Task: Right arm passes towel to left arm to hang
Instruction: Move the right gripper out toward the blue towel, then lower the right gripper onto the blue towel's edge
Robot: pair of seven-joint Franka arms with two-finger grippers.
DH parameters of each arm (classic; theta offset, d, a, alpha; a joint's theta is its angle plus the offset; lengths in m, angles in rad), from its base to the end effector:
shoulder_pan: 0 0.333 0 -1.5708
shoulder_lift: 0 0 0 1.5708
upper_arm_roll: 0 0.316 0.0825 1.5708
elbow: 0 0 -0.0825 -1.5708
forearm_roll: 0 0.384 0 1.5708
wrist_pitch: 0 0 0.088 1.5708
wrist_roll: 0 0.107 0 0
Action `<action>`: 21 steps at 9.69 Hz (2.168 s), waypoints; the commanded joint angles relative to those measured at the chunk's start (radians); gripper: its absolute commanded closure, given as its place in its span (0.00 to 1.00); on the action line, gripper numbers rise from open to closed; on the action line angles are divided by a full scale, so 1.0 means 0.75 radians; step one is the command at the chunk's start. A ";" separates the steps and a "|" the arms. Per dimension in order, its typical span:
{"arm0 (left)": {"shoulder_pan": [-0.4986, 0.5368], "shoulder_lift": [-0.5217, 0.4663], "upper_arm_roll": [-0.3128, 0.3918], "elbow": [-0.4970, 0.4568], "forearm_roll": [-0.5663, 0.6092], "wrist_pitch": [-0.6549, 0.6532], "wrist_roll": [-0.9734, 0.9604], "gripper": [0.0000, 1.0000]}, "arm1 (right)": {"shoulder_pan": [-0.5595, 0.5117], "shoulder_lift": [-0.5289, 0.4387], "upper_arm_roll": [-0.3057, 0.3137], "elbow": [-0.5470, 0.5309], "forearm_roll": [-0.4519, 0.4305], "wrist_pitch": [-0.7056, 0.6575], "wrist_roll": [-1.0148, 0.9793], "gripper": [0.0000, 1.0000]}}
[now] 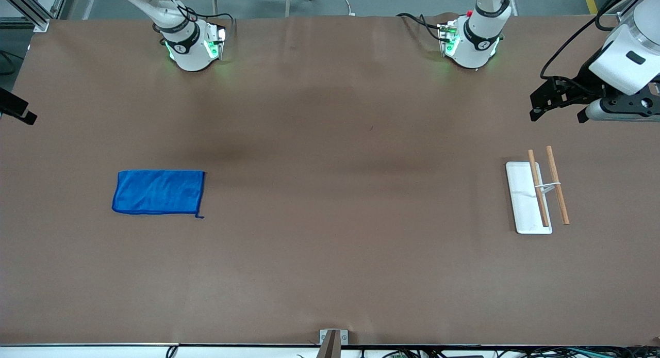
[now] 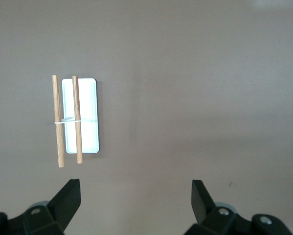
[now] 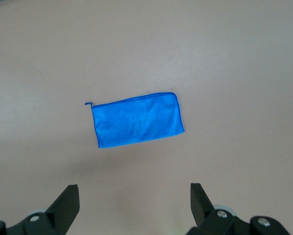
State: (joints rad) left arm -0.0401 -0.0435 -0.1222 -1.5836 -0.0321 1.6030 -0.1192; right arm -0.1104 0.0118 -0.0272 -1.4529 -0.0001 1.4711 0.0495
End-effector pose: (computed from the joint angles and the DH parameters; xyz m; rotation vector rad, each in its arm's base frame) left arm 0.5367 -0.0929 0.6451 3.1043 -0.0669 0.0904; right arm 0.5428 -0.0751 0.6643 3.1271 -0.2934 0.0100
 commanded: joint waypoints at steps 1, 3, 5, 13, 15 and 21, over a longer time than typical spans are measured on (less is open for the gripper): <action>0.008 0.023 -0.007 -0.014 0.022 -0.010 -0.009 0.00 | -0.006 -0.020 0.000 -0.024 0.029 0.006 0.010 0.00; 0.008 0.023 -0.007 -0.016 0.022 -0.010 -0.009 0.00 | -0.006 -0.020 0.000 -0.024 0.029 0.008 0.010 0.00; 0.011 0.023 -0.003 -0.018 0.022 -0.010 -0.007 0.00 | -0.002 -0.018 0.000 -0.006 0.021 0.000 0.000 0.00; 0.035 0.021 0.003 -0.010 0.022 -0.010 0.016 0.00 | 0.033 0.223 0.004 -0.684 0.004 0.752 -0.154 0.00; 0.037 0.021 0.003 -0.010 0.022 -0.010 0.018 0.00 | 0.031 0.333 0.004 -0.868 0.004 1.097 -0.172 0.00; 0.037 0.019 0.001 -0.014 0.022 -0.010 0.020 0.00 | -0.018 0.495 -0.005 -1.006 0.002 1.450 -0.292 0.02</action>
State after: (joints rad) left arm -0.0182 -0.0421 -0.1143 -1.5808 -0.0303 1.6027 -0.1167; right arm -0.0958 0.3845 -0.0335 -2.1915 -0.0012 2.5357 -0.1146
